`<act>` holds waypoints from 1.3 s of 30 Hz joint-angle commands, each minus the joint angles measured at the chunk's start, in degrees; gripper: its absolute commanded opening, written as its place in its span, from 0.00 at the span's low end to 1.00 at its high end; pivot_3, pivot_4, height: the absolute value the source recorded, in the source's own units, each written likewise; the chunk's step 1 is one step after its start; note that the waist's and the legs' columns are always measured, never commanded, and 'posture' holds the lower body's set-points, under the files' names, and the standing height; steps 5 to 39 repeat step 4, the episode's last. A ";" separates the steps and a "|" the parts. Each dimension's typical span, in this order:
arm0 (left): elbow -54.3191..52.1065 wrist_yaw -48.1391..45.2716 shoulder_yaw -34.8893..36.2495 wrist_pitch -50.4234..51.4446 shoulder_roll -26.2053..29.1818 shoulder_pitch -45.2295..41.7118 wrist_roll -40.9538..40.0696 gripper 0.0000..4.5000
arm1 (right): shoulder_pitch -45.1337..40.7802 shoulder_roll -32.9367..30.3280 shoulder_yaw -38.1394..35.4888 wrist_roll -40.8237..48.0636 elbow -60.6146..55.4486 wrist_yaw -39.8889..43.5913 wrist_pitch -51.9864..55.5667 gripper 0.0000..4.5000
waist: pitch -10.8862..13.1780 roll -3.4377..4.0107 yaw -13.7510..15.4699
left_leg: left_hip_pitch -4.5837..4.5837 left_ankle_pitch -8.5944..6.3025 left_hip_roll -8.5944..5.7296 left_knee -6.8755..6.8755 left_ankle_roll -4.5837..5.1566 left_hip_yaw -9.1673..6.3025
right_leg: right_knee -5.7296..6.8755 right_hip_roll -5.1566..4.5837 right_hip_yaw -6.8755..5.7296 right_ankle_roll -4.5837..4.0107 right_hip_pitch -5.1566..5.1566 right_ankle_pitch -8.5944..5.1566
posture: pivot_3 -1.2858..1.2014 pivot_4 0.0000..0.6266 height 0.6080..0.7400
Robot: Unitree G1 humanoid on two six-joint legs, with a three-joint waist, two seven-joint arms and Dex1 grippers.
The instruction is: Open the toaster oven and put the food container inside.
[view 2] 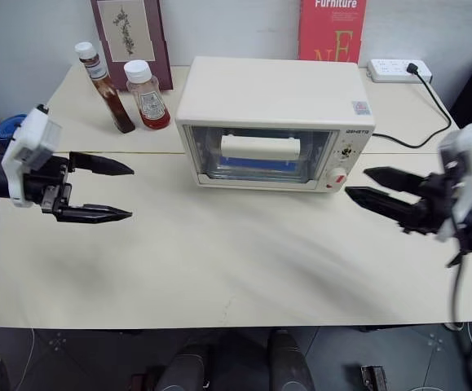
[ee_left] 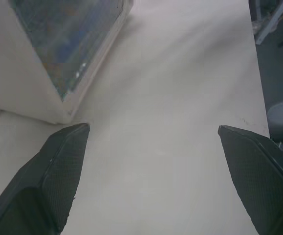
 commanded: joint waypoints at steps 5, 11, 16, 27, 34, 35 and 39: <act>2.67 -0.96 1.92 -1.33 1.15 -2.94 0.17 1.00 | 3.20 -5.12 -4.25 0.07 2.45 8.46 0.21 0.62 | -0.01 -0.01 -0.04 | -0.01 0.00 -0.04 0.07 0.00 0.09 | 0.00 -0.03 0.07 0.03 0.00 0.02 | 0.52 0.24 1.00; 2.67 -0.96 1.92 -1.33 1.15 -2.94 0.17 1.00 | 3.20 -5.12 -4.25 0.07 2.45 8.46 0.21 0.62 | -0.01 -0.01 -0.04 | -0.01 0.00 -0.04 0.07 0.00 0.09 | 0.00 -0.03 0.07 0.03 0.00 0.02 | 0.52 0.24 1.00; 2.67 -0.96 1.92 -1.33 1.15 -2.94 0.17 1.00 | 3.20 -5.12 -4.25 0.07 2.45 8.46 0.21 0.62 | -0.01 -0.01 -0.04 | -0.01 0.00 -0.04 0.07 0.00 0.09 | 0.00 -0.03 0.07 0.03 0.00 0.02 | 0.52 0.24 1.00; 2.67 -0.96 1.92 -1.33 1.15 -2.94 0.17 1.00 | 3.20 -5.12 -4.25 0.07 2.45 8.46 0.21 0.62 | -0.01 -0.01 -0.04 | -0.01 0.00 -0.04 0.07 0.00 0.09 | 0.00 -0.03 0.07 0.03 0.00 0.02 | 0.52 0.24 1.00; 2.67 -0.96 1.92 -1.33 1.15 -2.94 0.17 1.00 | 3.20 -5.12 -4.25 0.07 2.45 8.46 0.21 0.62 | -0.01 -0.01 -0.04 | -0.01 0.00 -0.04 0.07 0.00 0.09 | 0.00 -0.03 0.07 0.03 0.00 0.02 | 0.52 0.24 1.00; 2.67 -0.96 1.92 -1.33 1.15 -2.94 0.17 1.00 | 3.20 -5.12 -4.25 0.07 2.45 8.46 0.21 0.62 | -0.01 -0.01 -0.04 | -0.01 0.00 -0.04 0.07 0.00 0.09 | 0.00 -0.03 0.07 0.03 0.00 0.02 | 0.52 0.24 1.00; 2.67 -0.96 1.92 -1.33 1.15 -2.94 0.17 1.00 | 3.20 -5.12 -4.25 0.07 2.45 8.46 0.21 0.62 | -0.01 -0.01 -0.04 | -0.01 0.00 -0.04 0.07 0.00 0.09 | 0.00 -0.03 0.07 0.03 0.00 0.02 | 0.52 0.24 1.00</act>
